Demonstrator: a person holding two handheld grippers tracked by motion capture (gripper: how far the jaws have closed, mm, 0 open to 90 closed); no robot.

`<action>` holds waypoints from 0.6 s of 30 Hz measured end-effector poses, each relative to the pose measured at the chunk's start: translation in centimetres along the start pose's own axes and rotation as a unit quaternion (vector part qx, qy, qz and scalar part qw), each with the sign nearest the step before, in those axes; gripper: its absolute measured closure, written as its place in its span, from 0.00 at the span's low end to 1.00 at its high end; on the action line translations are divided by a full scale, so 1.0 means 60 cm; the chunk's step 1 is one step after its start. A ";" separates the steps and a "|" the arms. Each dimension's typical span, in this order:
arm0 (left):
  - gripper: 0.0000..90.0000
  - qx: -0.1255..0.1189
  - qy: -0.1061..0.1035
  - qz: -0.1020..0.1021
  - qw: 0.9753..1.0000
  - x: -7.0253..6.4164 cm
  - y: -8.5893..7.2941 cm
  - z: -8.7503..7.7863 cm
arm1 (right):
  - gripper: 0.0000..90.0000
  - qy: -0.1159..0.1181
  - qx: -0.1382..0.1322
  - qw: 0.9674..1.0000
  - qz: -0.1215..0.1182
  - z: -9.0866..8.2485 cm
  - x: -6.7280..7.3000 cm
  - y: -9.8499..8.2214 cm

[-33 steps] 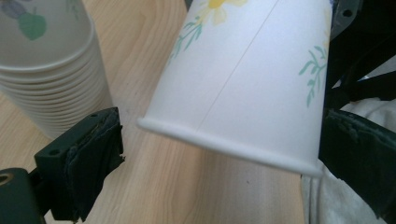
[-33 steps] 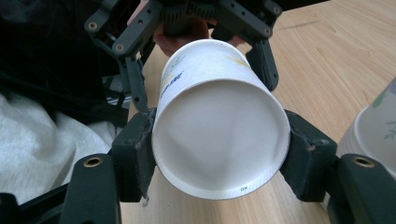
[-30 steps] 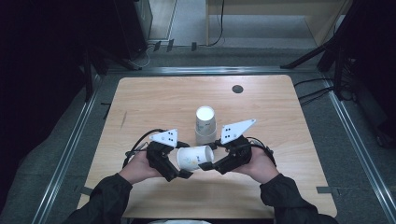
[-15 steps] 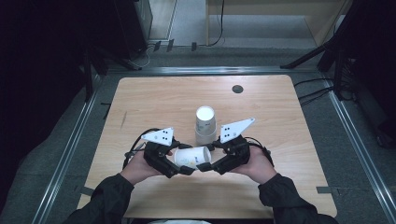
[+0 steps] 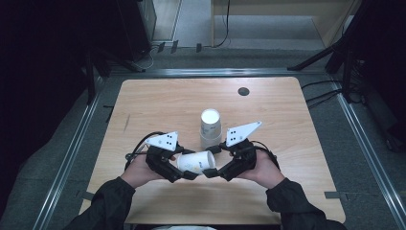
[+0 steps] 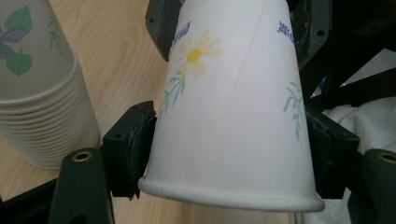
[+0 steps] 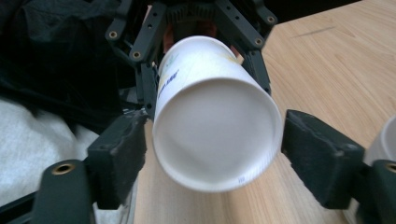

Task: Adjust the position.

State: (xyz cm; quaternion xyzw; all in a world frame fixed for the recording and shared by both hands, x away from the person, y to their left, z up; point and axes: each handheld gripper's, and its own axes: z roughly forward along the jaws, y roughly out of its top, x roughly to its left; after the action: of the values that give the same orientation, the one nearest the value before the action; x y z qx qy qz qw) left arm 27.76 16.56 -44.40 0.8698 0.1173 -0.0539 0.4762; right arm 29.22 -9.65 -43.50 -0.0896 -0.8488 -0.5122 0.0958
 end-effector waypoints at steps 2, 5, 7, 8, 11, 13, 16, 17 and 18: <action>0.31 0.004 0.004 -0.002 1.000 0.002 -0.001 -0.006 | 0.24 -0.008 0.003 1.000 0.000 -0.002 0.000 -0.001; 0.31 0.018 0.012 -0.002 1.000 0.006 -0.001 -0.015 | 0.24 -0.022 0.020 1.000 -0.006 -0.003 -0.002 -0.005; 0.31 0.021 0.016 -0.003 1.000 0.008 -0.001 -0.018 | 0.24 -0.030 0.031 0.999 -0.009 -0.001 -0.003 -0.009; 0.32 0.028 0.015 -0.005 0.999 0.010 0.000 -0.020 | 0.25 -0.032 0.038 0.999 -0.010 0.000 -0.004 -0.010; 0.32 0.043 0.021 -0.007 0.999 0.012 0.000 -0.021 | 0.26 -0.042 0.057 0.997 -0.014 0.007 -0.005 -0.016; 0.32 0.055 0.023 -0.009 0.998 0.014 0.000 -0.020 | 0.26 -0.043 0.063 0.997 -0.016 0.010 -0.006 -0.019; 0.32 0.072 0.023 -0.008 0.997 0.018 0.000 -0.014 | 0.27 -0.051 0.076 0.996 -0.018 0.014 -0.006 -0.024; 0.32 0.081 0.022 -0.009 0.996 0.018 0.000 -0.010 | 0.27 -0.055 0.079 0.995 -0.018 0.014 -0.006 -0.025; 0.32 0.090 0.024 -0.008 0.996 0.019 0.000 -0.006 | 0.27 -0.056 0.081 0.995 -0.017 0.015 -0.006 -0.027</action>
State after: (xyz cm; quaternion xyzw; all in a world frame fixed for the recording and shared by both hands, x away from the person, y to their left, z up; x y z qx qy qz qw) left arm 28.87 17.04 -44.43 0.9093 0.1306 -0.0471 0.3922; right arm 29.10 -9.61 -45.35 -0.0954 -0.8929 -0.4375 0.0460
